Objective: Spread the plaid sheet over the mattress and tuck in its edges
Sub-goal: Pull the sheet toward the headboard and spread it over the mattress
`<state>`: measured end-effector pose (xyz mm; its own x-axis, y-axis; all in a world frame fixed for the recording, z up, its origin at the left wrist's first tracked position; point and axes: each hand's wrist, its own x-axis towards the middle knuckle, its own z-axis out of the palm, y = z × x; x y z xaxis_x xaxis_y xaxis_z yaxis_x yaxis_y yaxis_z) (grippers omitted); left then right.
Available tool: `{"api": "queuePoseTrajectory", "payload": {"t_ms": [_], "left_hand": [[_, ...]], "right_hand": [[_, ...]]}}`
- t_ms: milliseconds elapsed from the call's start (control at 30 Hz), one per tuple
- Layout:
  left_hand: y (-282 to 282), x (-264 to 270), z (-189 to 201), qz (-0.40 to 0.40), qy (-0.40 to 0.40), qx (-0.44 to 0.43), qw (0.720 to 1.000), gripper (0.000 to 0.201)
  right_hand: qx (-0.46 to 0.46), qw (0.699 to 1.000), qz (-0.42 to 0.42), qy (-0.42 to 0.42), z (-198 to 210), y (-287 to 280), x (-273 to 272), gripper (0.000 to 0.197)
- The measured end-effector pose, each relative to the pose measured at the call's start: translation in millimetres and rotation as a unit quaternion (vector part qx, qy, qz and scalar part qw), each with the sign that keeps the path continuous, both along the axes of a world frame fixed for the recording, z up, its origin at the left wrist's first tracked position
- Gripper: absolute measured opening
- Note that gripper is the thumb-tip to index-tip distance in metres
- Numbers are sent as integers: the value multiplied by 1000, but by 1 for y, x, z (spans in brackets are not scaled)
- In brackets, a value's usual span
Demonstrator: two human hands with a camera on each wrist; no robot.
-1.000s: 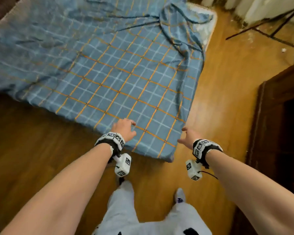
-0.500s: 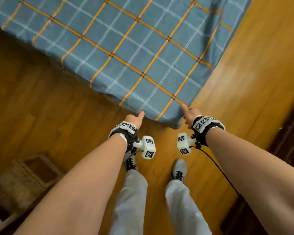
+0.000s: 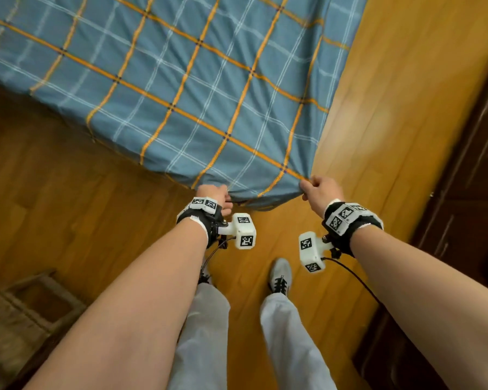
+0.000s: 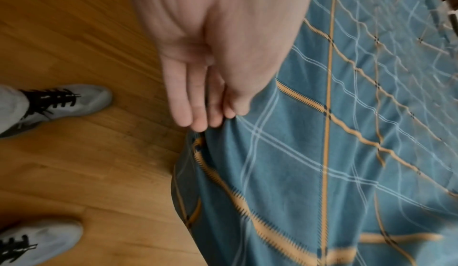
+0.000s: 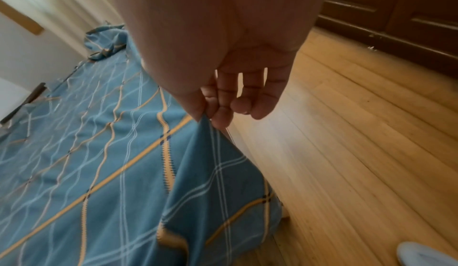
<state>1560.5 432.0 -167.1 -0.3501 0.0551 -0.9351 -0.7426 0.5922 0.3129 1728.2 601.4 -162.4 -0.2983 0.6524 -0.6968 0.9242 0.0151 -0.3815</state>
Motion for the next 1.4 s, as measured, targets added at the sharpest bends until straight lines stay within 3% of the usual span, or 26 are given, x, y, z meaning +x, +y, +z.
{"api": "queuePoseTrajectory", "payload": {"t_ms": [67, 200, 300, 467, 567, 633, 833, 900, 1000, 1133, 1200, 1400], "left_hand": [[8, 9, -3, -3, 9, -4, 1000, 23], [1, 45, -1, -128, -47, -33, 990, 23], [-18, 65, 9, -183, -89, -61, 977, 30], [-18, 51, 48, -254, 6, -116, 960, 44], [22, 29, 119, -361, 105, -122, 918, 35], [62, 19, 196, -406, 181, -96, 891, 29], [178, 22, 404, -430, 379, -16, 819, 25], [213, 28, 451, -438, 418, 24, 795, 23], [261, 31, 495, -450, 470, 71, 756, 19], [315, 22, 506, -502, 509, 103, 691, 21], [350, 9, 493, -522, 511, 94, 677, 22], [504, -41, 453, -570, 428, 94, 695, 20]], "right_hand": [[8, 1000, 2, -7, 5, 5, 11, 30], [34, 997, 18, -61, 6, 12, 38, 27], [-5, 992, 23, -122, 11, 6, 51, 24], [-49, 991, 23, -120, 65, 15, 45, 51], [-43, 997, 19, -67, 131, 45, 42, 46], [-48, 999, -7, -6, 186, 75, 41, 45], [33, 988, -5, 148, 380, 179, 60, 41], [77, 982, 19, 171, 429, 213, 69, 43], [144, 973, 70, 167, 464, 266, 76, 47], [215, 953, 162, 141, 475, 338, 79, 51], [222, 947, 193, 130, 473, 382, 73, 50], [213, 943, 247, 69, 469, 539, 20, 48]]}}
